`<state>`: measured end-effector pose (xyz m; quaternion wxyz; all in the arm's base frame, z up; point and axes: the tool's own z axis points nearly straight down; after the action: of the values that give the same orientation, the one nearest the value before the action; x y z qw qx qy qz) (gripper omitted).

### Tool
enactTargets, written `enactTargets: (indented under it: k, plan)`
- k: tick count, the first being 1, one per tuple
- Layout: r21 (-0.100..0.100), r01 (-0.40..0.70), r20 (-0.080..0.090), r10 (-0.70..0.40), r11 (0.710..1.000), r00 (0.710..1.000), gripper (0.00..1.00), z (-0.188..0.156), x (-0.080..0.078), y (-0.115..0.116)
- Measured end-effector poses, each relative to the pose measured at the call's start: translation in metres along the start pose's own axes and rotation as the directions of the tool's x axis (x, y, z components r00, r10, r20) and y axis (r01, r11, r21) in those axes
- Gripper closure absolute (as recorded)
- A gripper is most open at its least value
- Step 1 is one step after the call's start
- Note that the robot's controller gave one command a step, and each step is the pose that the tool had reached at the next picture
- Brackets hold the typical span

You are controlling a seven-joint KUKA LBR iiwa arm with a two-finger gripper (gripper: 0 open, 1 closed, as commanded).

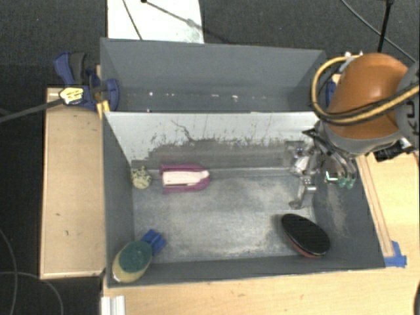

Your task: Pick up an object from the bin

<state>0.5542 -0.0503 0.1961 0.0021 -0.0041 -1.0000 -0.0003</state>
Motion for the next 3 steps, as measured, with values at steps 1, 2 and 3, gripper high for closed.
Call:
enactTargets:
  k: [1, 2, 3]
  plan:
    - [-0.001, 0.092, -0.004, -0.092, 0.996, 0.996, 0.00, 0.057, 0.070, -0.015]
    - [0.001, 0.221, 0.002, -0.221, 0.975, 0.975, 0.00, 0.082, 0.075, -0.054]
    - [0.001, 0.225, 0.004, -0.225, 0.974, 0.974, 1.00, 0.081, 0.075, -0.053]
